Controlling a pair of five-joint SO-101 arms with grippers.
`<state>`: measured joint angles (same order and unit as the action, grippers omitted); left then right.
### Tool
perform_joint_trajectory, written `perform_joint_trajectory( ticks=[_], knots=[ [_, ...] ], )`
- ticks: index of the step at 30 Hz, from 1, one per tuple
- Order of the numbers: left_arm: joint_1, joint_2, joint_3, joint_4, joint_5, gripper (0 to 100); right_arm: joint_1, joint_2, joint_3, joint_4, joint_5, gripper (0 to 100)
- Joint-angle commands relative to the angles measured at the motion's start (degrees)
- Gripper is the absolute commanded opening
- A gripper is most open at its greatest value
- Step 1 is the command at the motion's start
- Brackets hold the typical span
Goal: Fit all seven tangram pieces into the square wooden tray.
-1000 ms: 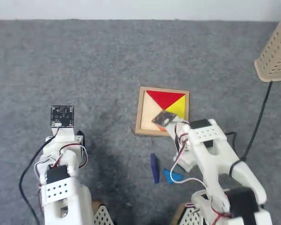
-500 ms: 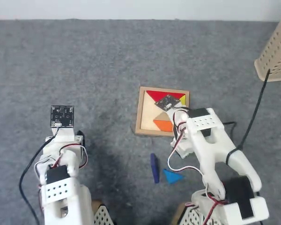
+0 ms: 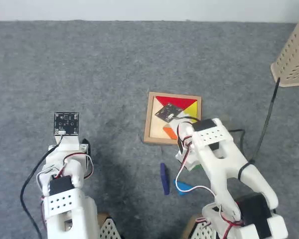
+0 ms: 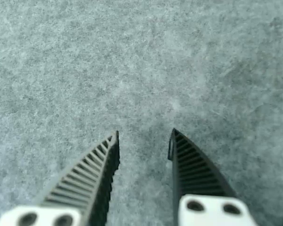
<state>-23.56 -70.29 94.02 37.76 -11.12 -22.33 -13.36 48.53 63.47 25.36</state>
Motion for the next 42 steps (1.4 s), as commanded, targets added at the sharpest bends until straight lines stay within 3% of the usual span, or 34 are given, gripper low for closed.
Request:
perform_joint_trajectory(
  ticks=[1,13,20,25,31,36,42],
  knots=[
    [-0.3,-1.1,-0.2,-1.5,-0.4,17,-0.5,-2.9,0.4,-1.5,-0.7,24.3],
    [-0.3,-1.1,-0.2,-1.5,-0.4,17,3.2,-2.9,4.1,-3.9,-0.5,24.0],
    [-0.3,-1.1,-0.2,-1.5,-0.4,17,3.3,-3.6,4.2,-3.9,-2.7,8.5],
    [-0.3,-1.1,-0.2,-1.5,-0.4,17,3.9,-3.7,4.0,-3.3,-3.1,7.2],
    [-0.3,-1.1,-0.2,-1.5,-0.4,17,5.1,-9.8,0.2,4.9,-3.1,7.0],
    [-0.3,-1.1,-0.2,-1.5,-0.4,17,1.2,-18.5,-1.4,5.6,-3.3,7.0],
    [-0.3,-1.1,-0.2,-1.5,-0.4,17,-1.0,-10.8,-16.0,5.8,-7.6,7.0]
  ],
)
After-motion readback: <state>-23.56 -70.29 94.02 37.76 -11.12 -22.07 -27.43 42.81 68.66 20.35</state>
